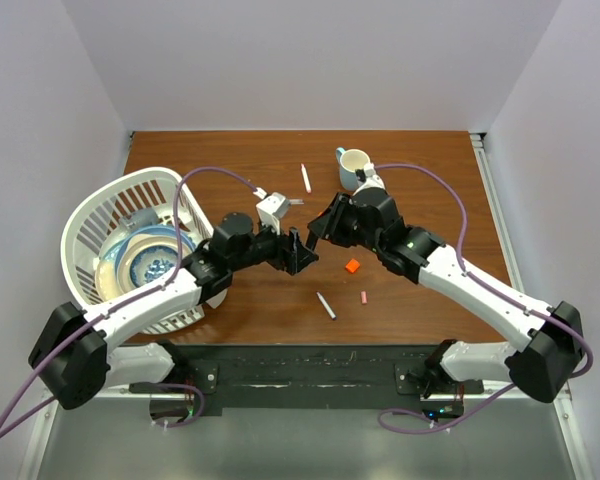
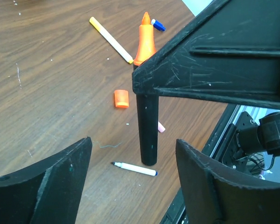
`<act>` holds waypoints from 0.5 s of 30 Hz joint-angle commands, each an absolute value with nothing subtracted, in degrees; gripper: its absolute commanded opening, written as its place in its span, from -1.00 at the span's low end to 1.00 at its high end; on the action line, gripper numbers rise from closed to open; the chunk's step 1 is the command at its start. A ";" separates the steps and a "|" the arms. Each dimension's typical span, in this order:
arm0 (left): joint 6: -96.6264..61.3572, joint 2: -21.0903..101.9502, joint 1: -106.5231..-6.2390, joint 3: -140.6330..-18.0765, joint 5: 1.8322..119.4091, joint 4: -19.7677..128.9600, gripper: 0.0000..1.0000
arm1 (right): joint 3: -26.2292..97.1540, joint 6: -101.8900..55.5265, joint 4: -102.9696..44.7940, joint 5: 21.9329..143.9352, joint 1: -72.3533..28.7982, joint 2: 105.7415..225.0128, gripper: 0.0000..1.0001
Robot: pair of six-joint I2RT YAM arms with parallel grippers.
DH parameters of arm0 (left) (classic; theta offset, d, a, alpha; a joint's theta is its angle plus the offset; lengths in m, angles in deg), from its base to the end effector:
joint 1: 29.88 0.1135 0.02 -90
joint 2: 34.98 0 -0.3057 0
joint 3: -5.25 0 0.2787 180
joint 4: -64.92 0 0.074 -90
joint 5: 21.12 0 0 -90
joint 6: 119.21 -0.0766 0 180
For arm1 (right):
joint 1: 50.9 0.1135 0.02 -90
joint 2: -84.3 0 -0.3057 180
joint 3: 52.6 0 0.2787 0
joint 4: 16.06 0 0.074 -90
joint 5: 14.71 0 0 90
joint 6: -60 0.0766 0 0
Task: Insert the pens into the pen caps
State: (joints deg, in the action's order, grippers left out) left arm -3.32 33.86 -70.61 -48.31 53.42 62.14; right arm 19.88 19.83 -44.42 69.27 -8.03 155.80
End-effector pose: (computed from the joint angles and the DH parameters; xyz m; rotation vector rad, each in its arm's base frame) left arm 0.2284 -0.2236 0.2793 0.4546 1.9618 -1.0261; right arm 0.2510 0.2220 0.3391 0.2008 2.1596 0.8754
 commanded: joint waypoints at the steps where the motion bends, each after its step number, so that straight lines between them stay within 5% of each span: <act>1: -4.34 33.93 -71.10 -51.66 54.82 66.99 0.48 | 20.22 22.38 -39.66 68.00 -6.78 153.73 -1.00; 9: -4.78 35.24 -71.01 -53.15 52.98 67.79 -0.14 | 15.29 24.85 -34.91 71.16 -5.55 151.45 -1.00; 12: -4.78 35.34 -71.01 -53.24 51.74 67.78 -0.79 | 15.03 24.15 -34.47 71.69 -5.03 150.92 -0.99; 13: -4.61 35.25 -71.10 -53.07 51.74 67.79 -1.00 | 14.76 23.80 -34.03 72.04 -5.03 150.66 -0.94; 15: -4.52 34.37 -71.01 -52.28 51.74 67.70 -1.00 | 13.97 22.22 -33.07 72.39 -5.03 149.87 -0.68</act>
